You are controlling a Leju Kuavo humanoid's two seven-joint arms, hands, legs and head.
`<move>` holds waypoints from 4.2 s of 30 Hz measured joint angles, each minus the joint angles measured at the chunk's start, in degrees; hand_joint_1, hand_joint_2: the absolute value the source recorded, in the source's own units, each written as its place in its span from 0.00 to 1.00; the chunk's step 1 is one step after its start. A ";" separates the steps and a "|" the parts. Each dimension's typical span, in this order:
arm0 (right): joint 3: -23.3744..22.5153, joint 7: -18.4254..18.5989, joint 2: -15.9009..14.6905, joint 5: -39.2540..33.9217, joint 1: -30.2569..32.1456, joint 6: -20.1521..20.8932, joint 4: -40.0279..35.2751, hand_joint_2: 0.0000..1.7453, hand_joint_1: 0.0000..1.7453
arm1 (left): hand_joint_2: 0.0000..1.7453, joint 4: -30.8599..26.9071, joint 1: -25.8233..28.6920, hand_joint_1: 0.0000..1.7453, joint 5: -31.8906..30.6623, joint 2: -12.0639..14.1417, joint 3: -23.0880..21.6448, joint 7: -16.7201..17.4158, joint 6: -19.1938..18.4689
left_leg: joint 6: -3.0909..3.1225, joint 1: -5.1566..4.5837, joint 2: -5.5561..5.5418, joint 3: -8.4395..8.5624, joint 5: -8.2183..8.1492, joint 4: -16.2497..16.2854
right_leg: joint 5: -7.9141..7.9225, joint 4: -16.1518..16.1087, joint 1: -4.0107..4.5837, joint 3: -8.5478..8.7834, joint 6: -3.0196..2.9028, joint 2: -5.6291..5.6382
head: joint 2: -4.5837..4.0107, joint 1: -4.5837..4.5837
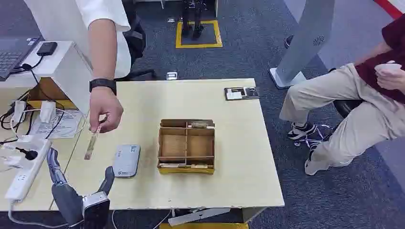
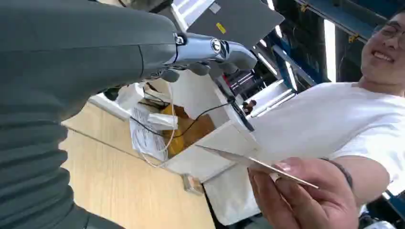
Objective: Pass the card to the sensor for recognition and then transmit it.
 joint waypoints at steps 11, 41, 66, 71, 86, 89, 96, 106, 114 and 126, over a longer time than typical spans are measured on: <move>0.00 -0.72 -0.39 2.60 -0.56 0.00 1.62 1.00 0.00 | 1.00 2.69 -7.04 0.00 -6.45 0.77 6.92 3.10 0.00 | -0.01 0.01 -0.01 -0.01 0.01 0.00 | 0.00 0.00 0.00 0.01 -0.01 0.00 | 0.00 0.02; 0.00 -1.03 -0.42 1.55 -0.72 0.00 1.97 1.00 0.00 | 1.00 6.95 -9.43 1.00 9.62 1.01 8.87 -4.11 0.00 | -0.01 0.01 0.04 -0.03 0.00 0.00 | 0.00 0.00 0.00 -0.02 -0.01 0.03 | 0.00 0.00; 0.00 -0.98 -0.44 1.53 -0.72 0.00 2.14 1.00 0.00 | 1.00 5.29 -8.86 1.00 1.13 0.94 11.95 -2.12 0.07 | -0.01 0.01 0.04 -0.03 0.00 -0.01 | 0.00 0.01 0.01 -0.01 -0.01 0.04 | 0.02 -0.02; 0.00 -0.98 -0.50 1.73 -0.71 0.00 2.36 1.00 0.00 | 1.00 2.31 -8.34 1.00 -6.56 0.79 15.89 -1.16 0.09 | -0.01 0.02 0.04 -0.03 0.00 -0.01 | -0.01 0.01 0.02 -0.01 -0.02 0.03 | 0.00 0.00; 0.00 -1.51 -1.14 2.42 -0.71 0.00 3.23 1.00 0.00 | 1.00 -6.49 -7.70 1.00 -21.54 0.61 23.25 -2.10 0.09 | -0.01 0.02 0.04 -0.03 0.00 -0.01 | -0.01 0.01 0.01 0.00 -0.02 0.02 | 0.00 0.00; 0.00 -1.51 -1.20 2.01 -0.71 0.00 3.32 1.00 0.00 | 1.00 -7.11 -7.57 1.00 -26.71 0.52 23.23 -0.98 0.09 | -0.02 0.02 0.03 -0.03 0.00 -0.02 | -0.01 0.01 0.01 0.00 -0.02 0.01 | 0.00 -0.02; 0.00 -1.49 -1.25 1.62 -0.71 0.00 3.43 1.00 0.00 | 1.00 -7.17 -7.44 1.00 -32.25 0.46 22.73 -2.04 0.09 | -0.01 0.02 0.03 -0.04 0.00 -0.02 | -0.01 0.01 0.02 0.00 -0.02 0.01 | 0.00 0.02; 0.00 -1.46 -1.48 1.20 -0.66 0.00 4.04 1.00 0.00 | 1.00 -1.84 -5.87 1.00 -43.29 0.26 15.98 -1.03 0.04 | -0.03 0.01 0.03 -0.03 -0.02 -0.01 | -0.01 0.01 0.00 0.00 -0.02 0.02 | 0.00 0.04; 0.00 -1.46 -1.62 1.14 -0.67 0.00 4.43 1.00 0.00 | 1.00 1.44 -5.34 1.00 -45.61 0.28 13.53 1.57 0.04 | -0.03 0.02 0.03 -0.03 -0.02 -0.01 | -0.01 0.01 0.01 -0.02 -0.02 0.02 | 0.00 0.04; 0.00 -1.46 -1.79 1.16 -0.65 0.00 4.90 1.00 0.00 | 1.00 5.53 -4.99 1.00 -48.32 1.05 7.82 8.59 0.07 | -0.03 0.01 0.02 -0.03 -0.02 -0.01 | -0.01 0.01 0.01 -0.01 -0.02 0.02 | 0.00 0.04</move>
